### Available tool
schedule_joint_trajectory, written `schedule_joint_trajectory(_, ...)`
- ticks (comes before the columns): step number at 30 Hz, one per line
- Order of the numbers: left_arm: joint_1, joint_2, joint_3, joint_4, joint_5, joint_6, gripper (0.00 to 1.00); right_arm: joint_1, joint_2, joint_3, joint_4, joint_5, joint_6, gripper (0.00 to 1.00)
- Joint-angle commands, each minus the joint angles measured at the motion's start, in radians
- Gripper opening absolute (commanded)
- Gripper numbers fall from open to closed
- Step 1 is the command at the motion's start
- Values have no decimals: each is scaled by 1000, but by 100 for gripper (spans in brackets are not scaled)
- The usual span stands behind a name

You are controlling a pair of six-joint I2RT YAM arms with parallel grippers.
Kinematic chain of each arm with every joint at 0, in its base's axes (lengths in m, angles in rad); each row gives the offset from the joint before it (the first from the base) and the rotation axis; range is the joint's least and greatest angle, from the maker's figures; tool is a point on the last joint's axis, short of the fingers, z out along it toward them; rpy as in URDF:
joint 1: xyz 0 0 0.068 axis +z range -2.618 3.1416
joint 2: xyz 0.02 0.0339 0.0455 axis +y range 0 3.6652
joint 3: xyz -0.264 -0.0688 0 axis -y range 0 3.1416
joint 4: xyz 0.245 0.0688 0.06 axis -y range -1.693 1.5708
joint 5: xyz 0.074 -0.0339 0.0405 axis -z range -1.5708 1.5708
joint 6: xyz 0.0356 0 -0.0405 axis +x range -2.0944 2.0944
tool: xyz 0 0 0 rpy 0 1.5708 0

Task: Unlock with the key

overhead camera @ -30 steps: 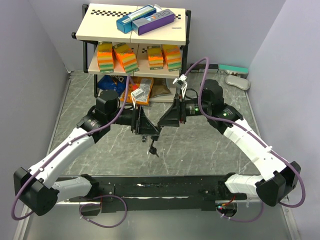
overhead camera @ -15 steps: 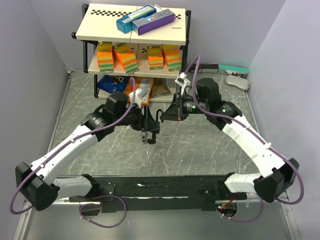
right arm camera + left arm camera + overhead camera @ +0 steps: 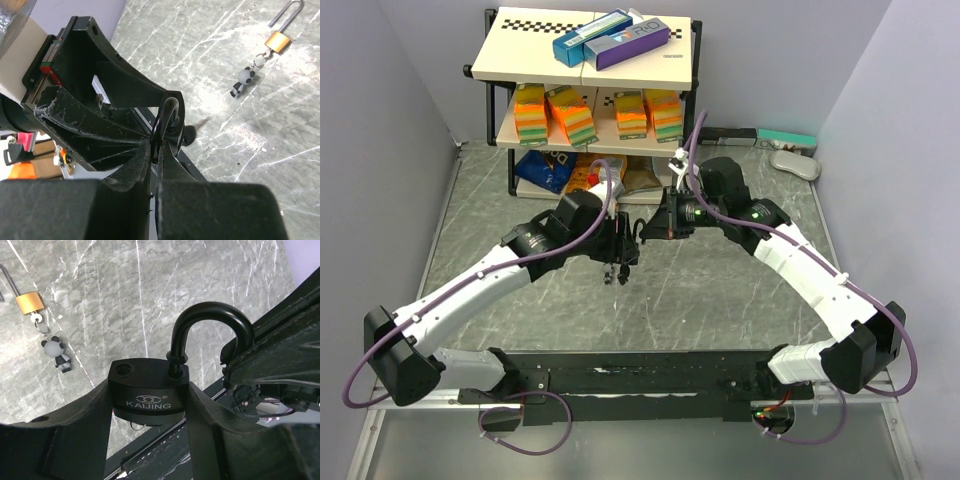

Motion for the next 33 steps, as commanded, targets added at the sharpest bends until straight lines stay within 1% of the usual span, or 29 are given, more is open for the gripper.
schedule_joint_trajectory(1, 2, -46, 1, 3, -47, -35, 1, -3, -15, 25, -15, 68, 20, 9)
schedule_joint_trajectory(2, 2, -57, -13, -9, -100, -46, 1, -3, -13, 25, -15, 77, 22, 19)
schedule_joint_trajectory(4, 2, -69, -25, -29, -120, -52, 1, -4, -18, 17, -12, 86, 23, 31)
schedule_joint_trajectory(5, 2, -85, -39, -44, -128, -58, 1, -1, -21, 8, -9, 95, 22, 41)
schedule_joint_trajectory(8, 5, -117, -87, -55, -126, -77, 1, -6, -36, -17, 10, 106, 22, 57)
schedule_joint_trajectory(9, 5, -128, -100, -58, -126, -81, 1, -9, -39, -21, 16, 108, 25, 59)
schedule_joint_trajectory(11, 13, -149, -137, -71, -125, -92, 1, -17, -48, -37, 25, 108, 30, 63)
schedule_joint_trajectory(14, 42, -172, -186, -83, -90, -86, 1, -29, -59, -53, 31, 109, 31, 64)
schedule_joint_trajectory(16, 100, -171, -205, -109, -58, -75, 1, -37, -65, -63, 31, 105, 30, 64)
schedule_joint_trajectory(17, 149, -162, -221, -120, -33, -62, 1, -37, -68, -69, 31, 106, 28, 64)
schedule_joint_trajectory(20, 232, -131, -235, -152, 8, -26, 1, -43, -74, -80, 28, 105, 27, 65)
schedule_joint_trajectory(23, 276, -74, -225, -173, 31, 14, 1, -47, -84, -87, 28, 105, 24, 66)
schedule_joint_trajectory(28, 313, 44, -212, -184, 58, 73, 1, -55, -101, -95, 20, 112, 19, 67)
schedule_joint_trajectory(33, 329, 96, -214, -170, 70, 89, 1, -73, -125, -112, 20, 120, 17, 67)
